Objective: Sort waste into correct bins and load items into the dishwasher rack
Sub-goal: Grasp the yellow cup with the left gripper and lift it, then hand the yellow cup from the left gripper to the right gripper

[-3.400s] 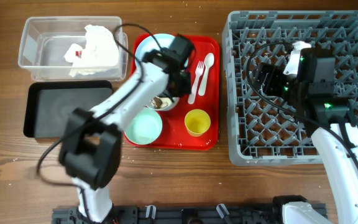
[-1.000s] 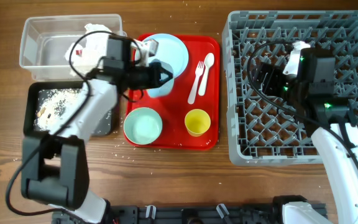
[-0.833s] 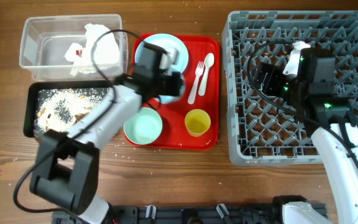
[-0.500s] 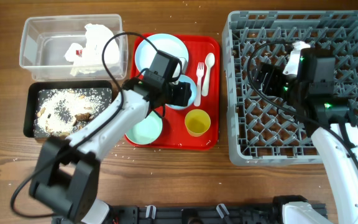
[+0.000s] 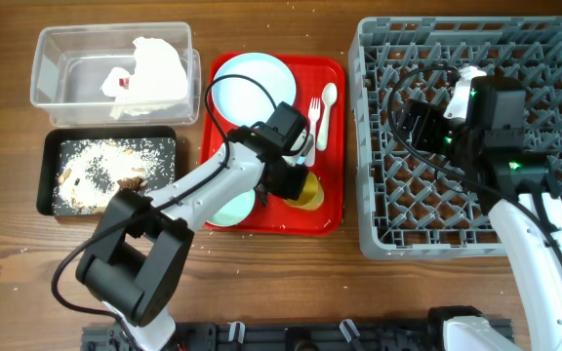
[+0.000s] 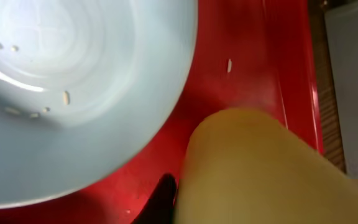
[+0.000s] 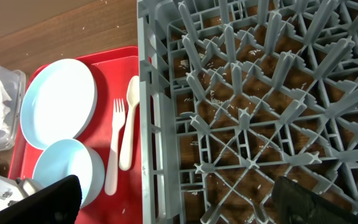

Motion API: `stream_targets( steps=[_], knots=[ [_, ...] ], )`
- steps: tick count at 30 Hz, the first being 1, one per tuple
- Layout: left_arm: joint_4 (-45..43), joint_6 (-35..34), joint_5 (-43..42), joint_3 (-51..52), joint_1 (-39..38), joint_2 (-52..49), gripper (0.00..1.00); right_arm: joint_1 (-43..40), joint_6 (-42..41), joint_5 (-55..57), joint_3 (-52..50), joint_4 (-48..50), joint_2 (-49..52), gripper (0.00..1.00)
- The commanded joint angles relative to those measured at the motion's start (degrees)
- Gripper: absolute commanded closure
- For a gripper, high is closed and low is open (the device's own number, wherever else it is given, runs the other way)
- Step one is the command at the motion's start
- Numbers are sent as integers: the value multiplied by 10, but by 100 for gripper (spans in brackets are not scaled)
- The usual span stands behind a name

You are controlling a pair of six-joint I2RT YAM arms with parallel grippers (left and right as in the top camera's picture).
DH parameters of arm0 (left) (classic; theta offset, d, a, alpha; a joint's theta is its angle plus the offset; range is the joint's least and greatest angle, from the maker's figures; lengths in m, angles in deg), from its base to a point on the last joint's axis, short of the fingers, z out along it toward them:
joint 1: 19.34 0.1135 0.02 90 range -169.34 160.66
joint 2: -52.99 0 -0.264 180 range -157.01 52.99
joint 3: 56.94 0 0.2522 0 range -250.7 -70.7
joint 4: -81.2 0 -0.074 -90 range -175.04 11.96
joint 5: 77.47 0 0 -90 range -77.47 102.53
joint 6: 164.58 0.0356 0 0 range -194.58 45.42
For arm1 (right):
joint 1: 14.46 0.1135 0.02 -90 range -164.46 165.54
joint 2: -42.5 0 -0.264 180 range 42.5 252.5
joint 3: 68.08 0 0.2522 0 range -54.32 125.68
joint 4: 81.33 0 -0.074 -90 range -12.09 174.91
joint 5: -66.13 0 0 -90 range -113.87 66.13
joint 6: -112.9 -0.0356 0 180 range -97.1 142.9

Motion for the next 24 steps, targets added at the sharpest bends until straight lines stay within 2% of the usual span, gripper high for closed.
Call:
stream_targets(
  steps=[1, 5, 6, 7, 8, 10, 12, 15, 20, 22, 24],
  knots=[
    [6, -46, -20, -32, 12, 34, 96, 2, -2, -10, 10, 0, 5, 0],
    [8, -46, -209, -80, 68, 93, 96, 2, -3, -78, 10, -1, 5, 0],
    [-4, -46, -307, -85, 100, 110, 96, 2, -2, -125, 10, 5, 6, 0],
    [-20, -47, -423, -85, 138, 119, 96, 2, -2, -233, 10, 31, 9, 0],
    [-24, -51, -491, -85, 163, 119, 96, 2, 0, -316, 10, 60, 14, 0],
    [-22, -55, -549, -85, 193, 116, 96, 3, 1, -458, 10, 130, 27, 0],
    [-23, -55, -587, -85, 211, 116, 96, 12, 2, -556, 10, 205, 44, 0],
    [-23, -55, -602, -85, 216, 116, 96, 35, -1, -626, 10, 282, 70, 0],
    [-23, -55, -605, -85, 216, 116, 96, 94, -1, -649, 10, 314, 107, 1],
    [-23, -55, -605, -85, 216, 116, 96, 105, -1, -649, 10, 314, 110, 8],
    [-24, -55, -605, -85, 216, 116, 96, 108, -3, -652, 10, 314, 110, 25]
  ],
)
